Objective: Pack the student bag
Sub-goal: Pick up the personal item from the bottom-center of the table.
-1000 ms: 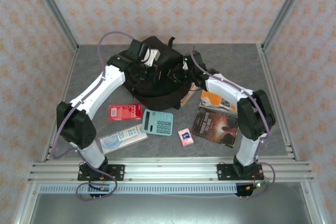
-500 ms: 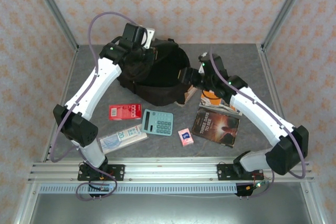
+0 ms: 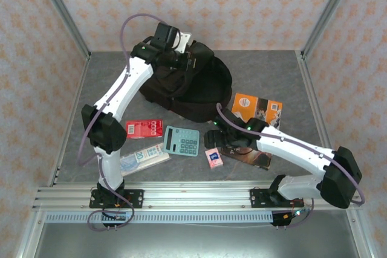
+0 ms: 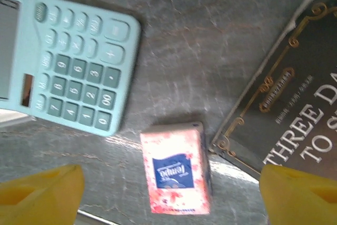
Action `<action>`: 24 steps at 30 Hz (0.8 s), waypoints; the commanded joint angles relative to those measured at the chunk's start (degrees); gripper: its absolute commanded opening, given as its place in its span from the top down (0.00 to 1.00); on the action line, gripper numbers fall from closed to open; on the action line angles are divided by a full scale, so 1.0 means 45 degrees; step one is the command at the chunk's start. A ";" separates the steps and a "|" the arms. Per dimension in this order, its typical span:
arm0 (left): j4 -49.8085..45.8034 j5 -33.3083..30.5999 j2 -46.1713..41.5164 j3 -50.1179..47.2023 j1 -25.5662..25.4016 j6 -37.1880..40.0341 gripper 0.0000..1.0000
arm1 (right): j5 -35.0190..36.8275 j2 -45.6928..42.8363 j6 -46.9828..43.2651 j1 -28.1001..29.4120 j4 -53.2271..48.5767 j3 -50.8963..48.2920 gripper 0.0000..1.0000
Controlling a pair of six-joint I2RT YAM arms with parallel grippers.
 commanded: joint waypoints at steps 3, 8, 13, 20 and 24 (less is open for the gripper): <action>-0.0161 0.0883 0.0240 0.0476 0.0137 -0.0502 0.95 | 0.0728 0.0012 0.1182 0.0759 0.0479 -0.0681 0.14; 0.0083 0.0304 -0.0056 -0.0064 0.0157 -0.0925 0.96 | 0.1843 0.1507 0.1199 0.1880 -0.0029 -0.0343 0.20; 0.0475 0.0159 -0.0489 -0.0814 0.0157 -0.1127 0.96 | 0.2595 0.2809 0.1200 0.2167 -0.0208 0.0056 0.20; 0.0717 0.0055 -0.1112 -0.1231 0.0162 -0.1494 0.96 | 0.2363 0.4482 0.1199 0.2330 0.0562 0.0218 0.24; 0.1016 -0.0321 -0.1555 -0.1796 0.0234 -0.1748 0.96 | 0.2396 0.5010 0.1238 0.2631 0.0628 0.0345 0.34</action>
